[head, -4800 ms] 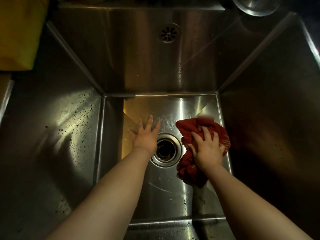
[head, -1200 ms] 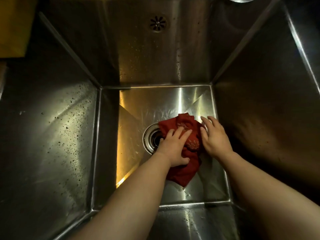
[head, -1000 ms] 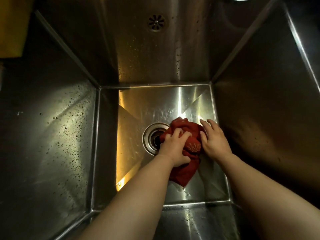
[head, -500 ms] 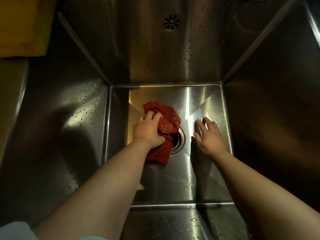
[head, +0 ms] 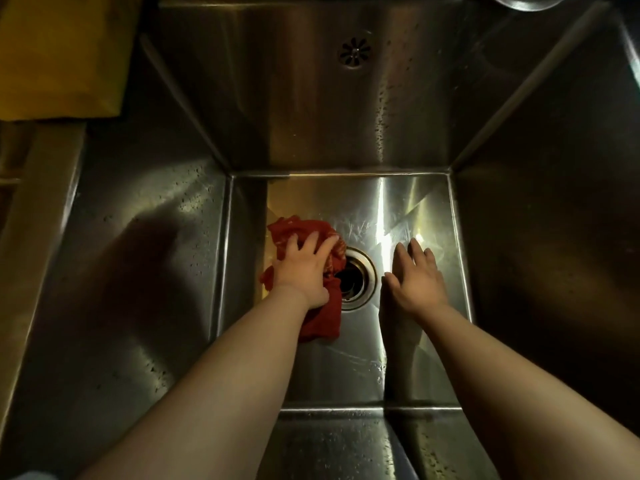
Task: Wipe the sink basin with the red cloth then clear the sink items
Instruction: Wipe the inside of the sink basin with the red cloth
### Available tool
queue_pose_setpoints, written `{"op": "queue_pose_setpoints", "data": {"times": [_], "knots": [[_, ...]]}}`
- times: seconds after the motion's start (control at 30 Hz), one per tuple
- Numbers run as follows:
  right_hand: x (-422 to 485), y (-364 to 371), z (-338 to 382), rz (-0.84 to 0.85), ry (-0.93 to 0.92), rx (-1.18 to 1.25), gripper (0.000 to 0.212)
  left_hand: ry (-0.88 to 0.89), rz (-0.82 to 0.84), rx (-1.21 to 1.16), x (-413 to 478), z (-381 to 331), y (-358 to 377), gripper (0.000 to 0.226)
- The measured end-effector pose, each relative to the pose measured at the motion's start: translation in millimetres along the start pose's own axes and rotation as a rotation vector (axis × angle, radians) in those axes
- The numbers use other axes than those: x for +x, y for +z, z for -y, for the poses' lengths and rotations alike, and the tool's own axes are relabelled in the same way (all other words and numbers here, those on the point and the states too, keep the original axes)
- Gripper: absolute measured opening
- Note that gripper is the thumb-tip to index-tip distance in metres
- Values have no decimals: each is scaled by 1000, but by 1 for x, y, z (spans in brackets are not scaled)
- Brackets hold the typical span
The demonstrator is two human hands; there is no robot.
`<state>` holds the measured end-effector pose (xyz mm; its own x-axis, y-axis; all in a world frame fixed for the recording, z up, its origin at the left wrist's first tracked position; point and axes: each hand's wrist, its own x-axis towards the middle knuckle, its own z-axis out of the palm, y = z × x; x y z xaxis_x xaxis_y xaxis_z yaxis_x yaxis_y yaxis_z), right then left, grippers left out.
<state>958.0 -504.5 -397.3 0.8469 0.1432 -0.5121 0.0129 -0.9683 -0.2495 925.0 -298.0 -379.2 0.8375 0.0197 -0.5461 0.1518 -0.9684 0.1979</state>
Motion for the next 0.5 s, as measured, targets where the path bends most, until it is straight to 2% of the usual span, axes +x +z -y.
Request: {"op": "queue_pose_setpoints", "data": {"times": [0.17,0.5], "knots": [[-3,-2,-2,6,-12,1,66,0,4,-11,-6,8,1,76],[-9,0,-3,42,-31,24,61,-95,-11,-73,-24,15,9,74]]}}
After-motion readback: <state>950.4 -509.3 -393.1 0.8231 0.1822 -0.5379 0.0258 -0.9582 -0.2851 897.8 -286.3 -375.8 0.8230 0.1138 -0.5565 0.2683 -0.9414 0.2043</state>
